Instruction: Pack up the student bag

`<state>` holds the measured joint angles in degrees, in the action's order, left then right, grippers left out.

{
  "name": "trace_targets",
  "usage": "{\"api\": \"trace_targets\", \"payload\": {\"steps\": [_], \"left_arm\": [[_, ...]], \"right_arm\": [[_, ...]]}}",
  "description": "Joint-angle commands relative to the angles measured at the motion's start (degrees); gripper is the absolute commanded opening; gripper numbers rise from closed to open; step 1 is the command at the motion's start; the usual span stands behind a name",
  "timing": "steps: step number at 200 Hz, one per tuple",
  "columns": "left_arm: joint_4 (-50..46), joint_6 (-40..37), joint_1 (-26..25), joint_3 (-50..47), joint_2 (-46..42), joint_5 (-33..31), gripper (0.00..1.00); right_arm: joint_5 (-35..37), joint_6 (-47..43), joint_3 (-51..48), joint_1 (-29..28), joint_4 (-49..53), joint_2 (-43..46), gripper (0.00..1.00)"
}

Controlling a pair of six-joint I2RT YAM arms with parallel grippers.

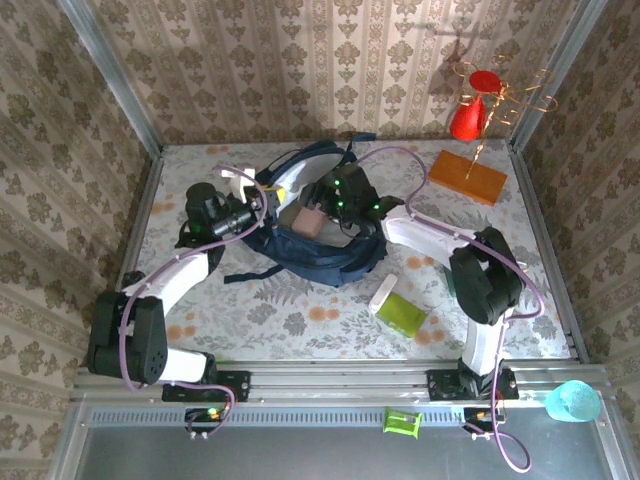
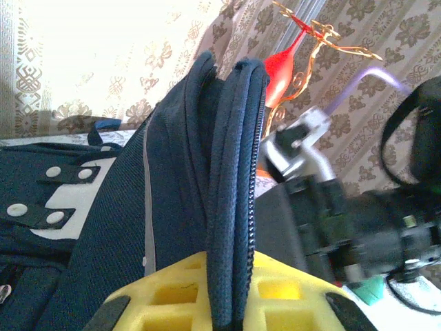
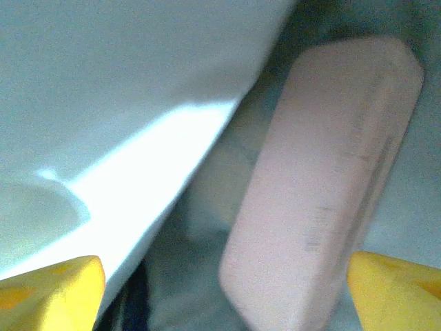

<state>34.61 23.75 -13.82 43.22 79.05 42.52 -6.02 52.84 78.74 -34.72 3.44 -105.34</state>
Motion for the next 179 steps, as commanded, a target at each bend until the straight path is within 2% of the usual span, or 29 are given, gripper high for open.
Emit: {"api": "trace_targets", "payload": {"steps": [1, 28, 56, 73, 93, 118, 133, 179], "left_arm": [[9.10, -0.64, 0.20, 1.91, -0.30, 1.71, 0.00], [8.56, -1.35, 0.29, 1.95, -0.08, 1.56, 0.00], [6.43, -2.90, 0.54, 1.78, -0.30, 1.01, 0.00], [5.41, -3.48, 0.55, 2.03, -0.47, 0.79, 0.00], [4.82, -3.70, 0.55, 2.38, -0.49, 0.68, 0.00], [4.45, -3.45, 0.51, 2.48, -0.22, 0.37, 0.00], [4.06, -3.44, 0.59, 2.60, -0.14, 0.37, 0.00], [1.20, -4.41, 0.73, 3.26, -0.28, -0.33, 0.00]], "right_arm": [[-2.22, -5.65, -0.57, 0.34, 2.54, 2.24, 0.94], [-2.89, -10.85, -1.62, 1.71, 7.85, 4.77, 0.94], [10.20, -20.22, -7.69, 5.50, 18.19, 14.10, 0.95], [15.63, -23.82, -11.76, 11.67, 25.04, 18.90, 0.97], [16.30, -26.49, -16.00, 21.51, 30.67, 20.56, 1.00], [19.88, -29.59, -18.52, 28.95, 33.72, 17.58, 1.00], [19.05, -30.29, -17.95, 31.67, 35.07, 14.02, 1.00], [19.23, -32.32, -15.17, 33.20, 37.04, 6.43, 1.00]]}}
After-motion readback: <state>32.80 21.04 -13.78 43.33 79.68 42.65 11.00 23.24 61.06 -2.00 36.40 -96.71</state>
